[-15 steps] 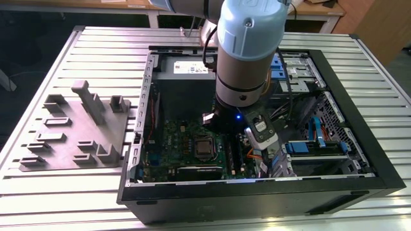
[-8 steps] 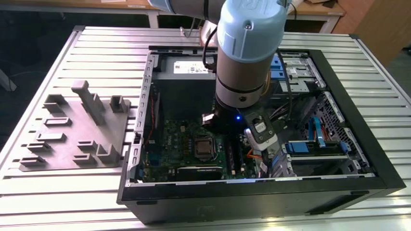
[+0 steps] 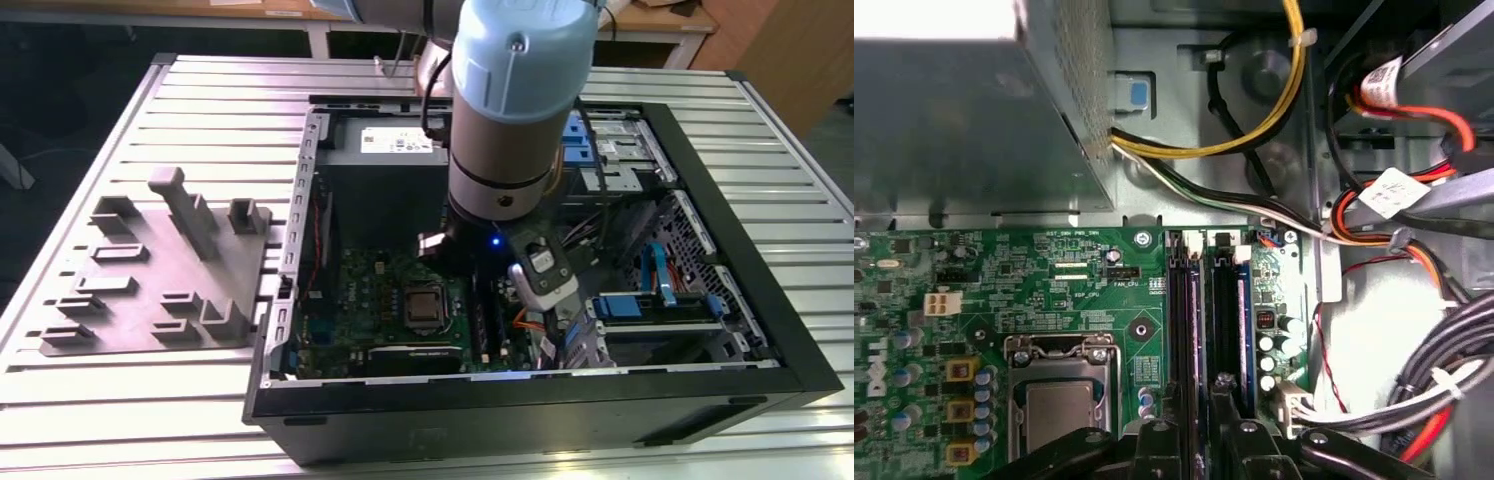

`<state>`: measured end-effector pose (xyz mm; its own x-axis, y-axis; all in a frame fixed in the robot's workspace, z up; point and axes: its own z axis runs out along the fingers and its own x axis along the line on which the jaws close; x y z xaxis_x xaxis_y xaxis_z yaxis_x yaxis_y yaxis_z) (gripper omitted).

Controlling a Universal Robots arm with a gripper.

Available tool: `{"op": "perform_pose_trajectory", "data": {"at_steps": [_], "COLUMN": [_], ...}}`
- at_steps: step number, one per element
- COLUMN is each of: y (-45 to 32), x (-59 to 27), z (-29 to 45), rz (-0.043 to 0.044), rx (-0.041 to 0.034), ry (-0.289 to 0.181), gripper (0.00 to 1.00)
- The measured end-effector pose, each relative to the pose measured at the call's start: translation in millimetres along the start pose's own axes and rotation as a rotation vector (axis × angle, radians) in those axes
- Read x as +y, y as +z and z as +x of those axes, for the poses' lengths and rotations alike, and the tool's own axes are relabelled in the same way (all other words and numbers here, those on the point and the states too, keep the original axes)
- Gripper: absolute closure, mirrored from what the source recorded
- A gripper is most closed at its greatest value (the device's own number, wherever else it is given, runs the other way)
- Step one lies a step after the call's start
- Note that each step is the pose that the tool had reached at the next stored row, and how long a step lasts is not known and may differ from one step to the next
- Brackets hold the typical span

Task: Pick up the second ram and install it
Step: 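Insert the second ram into the second slot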

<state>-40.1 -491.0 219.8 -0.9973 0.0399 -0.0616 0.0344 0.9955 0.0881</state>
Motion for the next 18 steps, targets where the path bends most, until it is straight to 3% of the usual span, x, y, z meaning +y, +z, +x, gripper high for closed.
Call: {"op": "perform_pose_trajectory", "data": {"at_steps": [6,13,16,18], "y": [-20.4,-20.5,-20.6,-20.6], "x": [1.8,1.8,1.8,1.8], "z": [-1.3,-1.3,-1.3,-1.3], "rz": [0.0006,0.0007,0.0008,0.0009], "rx": [0.0001,0.0000,0.0000,0.0000], "ry": [0.000,0.000,0.000,0.000], "gripper": [0.75,0.76,0.89,0.90]}}
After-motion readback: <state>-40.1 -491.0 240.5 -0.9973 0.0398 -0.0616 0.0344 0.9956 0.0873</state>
